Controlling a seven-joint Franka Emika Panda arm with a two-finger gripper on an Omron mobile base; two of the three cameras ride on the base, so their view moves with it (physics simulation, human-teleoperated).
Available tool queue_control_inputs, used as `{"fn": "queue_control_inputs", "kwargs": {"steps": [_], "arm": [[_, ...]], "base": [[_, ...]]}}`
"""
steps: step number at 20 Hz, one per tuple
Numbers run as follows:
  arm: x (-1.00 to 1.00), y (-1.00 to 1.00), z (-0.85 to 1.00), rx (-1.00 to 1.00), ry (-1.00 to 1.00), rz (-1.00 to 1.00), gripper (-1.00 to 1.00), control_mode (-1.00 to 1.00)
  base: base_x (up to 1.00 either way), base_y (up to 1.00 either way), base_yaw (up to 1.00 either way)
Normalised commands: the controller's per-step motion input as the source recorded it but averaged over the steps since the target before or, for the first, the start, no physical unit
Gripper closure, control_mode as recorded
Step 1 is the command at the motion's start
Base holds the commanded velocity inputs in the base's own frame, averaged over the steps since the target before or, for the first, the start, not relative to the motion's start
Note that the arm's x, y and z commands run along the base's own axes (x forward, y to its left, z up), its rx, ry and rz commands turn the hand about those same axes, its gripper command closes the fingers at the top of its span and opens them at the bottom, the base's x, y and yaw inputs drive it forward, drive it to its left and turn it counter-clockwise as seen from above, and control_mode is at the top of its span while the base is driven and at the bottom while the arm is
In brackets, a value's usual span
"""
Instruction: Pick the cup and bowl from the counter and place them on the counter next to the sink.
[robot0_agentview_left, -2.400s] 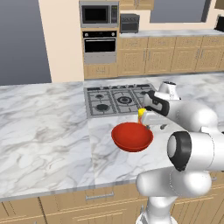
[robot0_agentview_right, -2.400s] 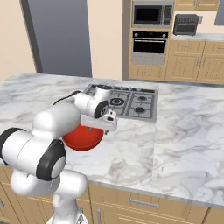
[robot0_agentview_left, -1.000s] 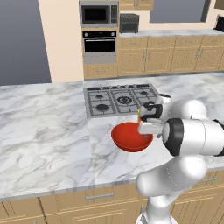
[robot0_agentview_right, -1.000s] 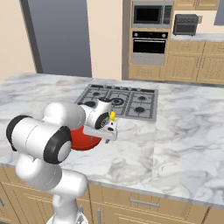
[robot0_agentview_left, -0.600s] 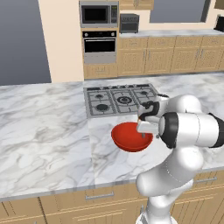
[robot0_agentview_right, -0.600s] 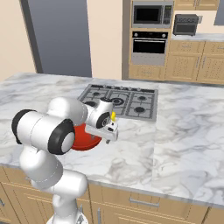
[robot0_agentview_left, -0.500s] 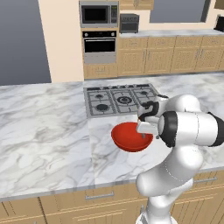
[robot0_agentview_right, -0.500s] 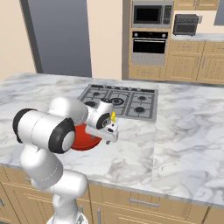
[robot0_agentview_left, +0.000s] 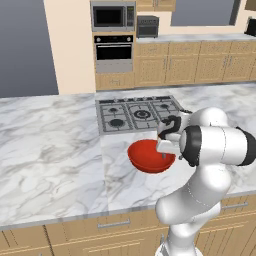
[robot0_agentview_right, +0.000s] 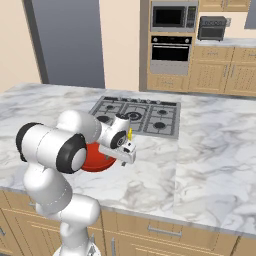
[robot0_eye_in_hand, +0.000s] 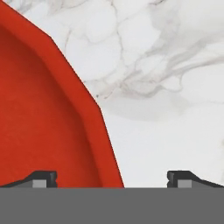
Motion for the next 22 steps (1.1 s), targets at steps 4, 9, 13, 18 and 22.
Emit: {"fn": "queue_control_inputs", "kwargs": {"steps": [4,9,13,18,22], "arm": [[0.00,0.00,0.00,0.00,0.00,0.00,1.00,-1.00],[0.00,0.00,0.00,0.00,0.00,0.00,1.00,-1.00],[0.00,0.00,0.00,0.00,0.00,0.00,1.00,-1.00],[0.00,0.00,0.12,0.00,0.00,0.00,1.00,-1.00],[0.00,0.00,0.36,0.00,0.00,0.00,1.00,-1.00]], "base": [[0.00,0.00,0.00],[0.00,0.00,0.00],[0.00,0.00,0.00],[0.00,0.00,0.00],[0.00,0.00,0.00]]}}
